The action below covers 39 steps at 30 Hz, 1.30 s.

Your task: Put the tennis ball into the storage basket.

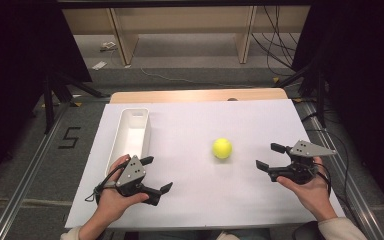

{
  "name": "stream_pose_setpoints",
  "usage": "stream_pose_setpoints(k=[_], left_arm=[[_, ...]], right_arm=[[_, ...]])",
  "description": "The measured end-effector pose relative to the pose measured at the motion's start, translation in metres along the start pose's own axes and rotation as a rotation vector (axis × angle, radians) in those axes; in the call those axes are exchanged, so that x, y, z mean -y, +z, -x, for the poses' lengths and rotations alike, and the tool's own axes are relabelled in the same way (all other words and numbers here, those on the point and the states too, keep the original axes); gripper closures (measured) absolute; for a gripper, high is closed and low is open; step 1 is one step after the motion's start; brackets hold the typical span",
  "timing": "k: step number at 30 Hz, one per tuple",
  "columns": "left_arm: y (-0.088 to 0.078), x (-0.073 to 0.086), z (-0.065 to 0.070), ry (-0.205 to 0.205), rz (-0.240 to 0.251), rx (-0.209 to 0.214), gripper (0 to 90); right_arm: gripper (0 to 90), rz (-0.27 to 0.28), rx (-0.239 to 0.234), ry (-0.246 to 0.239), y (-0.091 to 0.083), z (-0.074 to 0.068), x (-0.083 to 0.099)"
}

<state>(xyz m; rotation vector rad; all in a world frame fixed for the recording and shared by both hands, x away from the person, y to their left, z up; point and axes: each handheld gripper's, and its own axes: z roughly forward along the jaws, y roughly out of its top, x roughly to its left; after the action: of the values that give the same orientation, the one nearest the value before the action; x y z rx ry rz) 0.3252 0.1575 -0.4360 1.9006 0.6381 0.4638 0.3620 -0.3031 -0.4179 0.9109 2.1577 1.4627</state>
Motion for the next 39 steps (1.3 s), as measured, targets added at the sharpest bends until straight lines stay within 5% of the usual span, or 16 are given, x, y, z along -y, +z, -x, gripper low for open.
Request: stream_pose_setpoints(k=[39], left_arm=[[0.005, 0.000, -0.001, 0.012, 0.005, 0.020, 0.0]], right_arm=[[15.3, -0.023, -0.026, -0.020, 0.034, -0.006, -0.007]])
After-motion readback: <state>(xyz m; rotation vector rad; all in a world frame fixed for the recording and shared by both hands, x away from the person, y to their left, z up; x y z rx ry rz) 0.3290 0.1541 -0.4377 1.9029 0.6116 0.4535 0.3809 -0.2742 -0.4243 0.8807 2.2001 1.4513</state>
